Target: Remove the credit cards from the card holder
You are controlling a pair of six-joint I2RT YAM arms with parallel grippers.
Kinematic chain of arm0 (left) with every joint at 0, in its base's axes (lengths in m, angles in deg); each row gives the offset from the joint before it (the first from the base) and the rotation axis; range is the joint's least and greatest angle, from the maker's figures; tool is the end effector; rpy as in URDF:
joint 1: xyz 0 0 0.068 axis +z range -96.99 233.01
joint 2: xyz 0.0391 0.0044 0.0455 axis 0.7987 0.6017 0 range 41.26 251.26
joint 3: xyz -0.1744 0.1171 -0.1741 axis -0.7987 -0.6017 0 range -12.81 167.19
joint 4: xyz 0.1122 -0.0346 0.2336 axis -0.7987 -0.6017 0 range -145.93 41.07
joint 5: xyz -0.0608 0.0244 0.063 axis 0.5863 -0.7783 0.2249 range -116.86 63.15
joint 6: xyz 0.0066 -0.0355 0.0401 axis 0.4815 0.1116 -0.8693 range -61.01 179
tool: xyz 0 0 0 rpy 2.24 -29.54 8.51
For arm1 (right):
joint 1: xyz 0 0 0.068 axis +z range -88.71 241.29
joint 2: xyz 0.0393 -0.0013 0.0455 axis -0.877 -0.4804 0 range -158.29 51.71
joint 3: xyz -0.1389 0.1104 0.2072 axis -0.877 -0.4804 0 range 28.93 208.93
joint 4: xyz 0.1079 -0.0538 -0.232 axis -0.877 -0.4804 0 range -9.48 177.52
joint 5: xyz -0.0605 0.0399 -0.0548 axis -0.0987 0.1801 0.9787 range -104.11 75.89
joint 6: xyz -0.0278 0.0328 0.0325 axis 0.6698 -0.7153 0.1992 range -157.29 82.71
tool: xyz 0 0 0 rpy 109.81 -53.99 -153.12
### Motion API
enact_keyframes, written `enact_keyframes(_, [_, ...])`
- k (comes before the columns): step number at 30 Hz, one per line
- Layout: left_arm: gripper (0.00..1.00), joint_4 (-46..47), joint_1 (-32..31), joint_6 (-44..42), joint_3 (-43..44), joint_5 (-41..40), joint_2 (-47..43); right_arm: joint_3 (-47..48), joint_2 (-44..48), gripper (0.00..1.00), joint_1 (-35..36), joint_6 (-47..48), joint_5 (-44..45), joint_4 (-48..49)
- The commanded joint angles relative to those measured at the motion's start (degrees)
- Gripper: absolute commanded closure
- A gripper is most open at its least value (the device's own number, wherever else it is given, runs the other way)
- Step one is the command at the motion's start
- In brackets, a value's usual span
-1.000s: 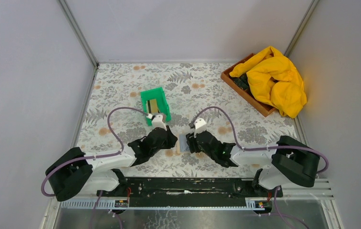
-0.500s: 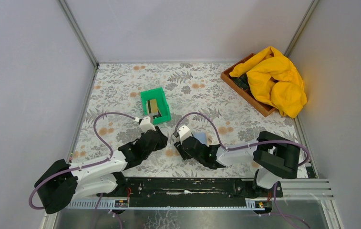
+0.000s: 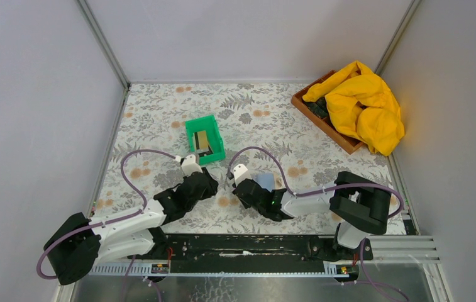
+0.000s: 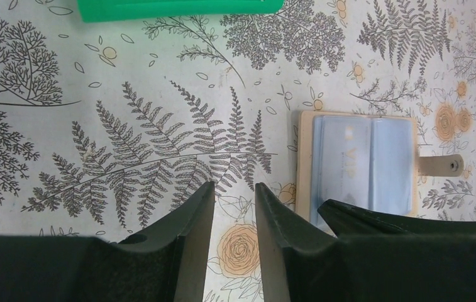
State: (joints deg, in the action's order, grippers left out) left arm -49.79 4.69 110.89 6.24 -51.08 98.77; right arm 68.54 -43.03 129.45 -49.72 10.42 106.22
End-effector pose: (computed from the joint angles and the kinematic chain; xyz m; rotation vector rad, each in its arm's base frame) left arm 0.1371 -0.1320 0.1633 -0.2950 2.2132 -0.5012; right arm 0.1315 0.2885 0.1467 -0.7957 2.0095 0.3452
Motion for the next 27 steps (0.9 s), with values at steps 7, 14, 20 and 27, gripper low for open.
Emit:
enact_keyframes(7, [0.62, 0.80, 0.48, -0.56, -1.03, -0.67, -0.11, 1.36, 0.43, 1.00, 0.14, -0.98, 1.56, -1.11])
enact_keyframes(14, [0.62, 0.94, 0.50, -0.66, -1.13, -0.49, -0.03, -1.28, 4.47, 1.00, -0.20, -1.21, 5.69, 0.46])
enact_keyframes(20, [0.62, 0.80, 0.57, -0.84, -1.30, -0.39, -0.55, -2.26, 6.23, 1.00, -1.08, -1.20, 7.02, 0.61])
enact_keyframes(27, [0.62, 1.12, 0.53, -0.79, -1.48, -0.12, -0.41, -0.36, 3.95, 0.40, -0.96, -0.93, 5.86, -1.08])
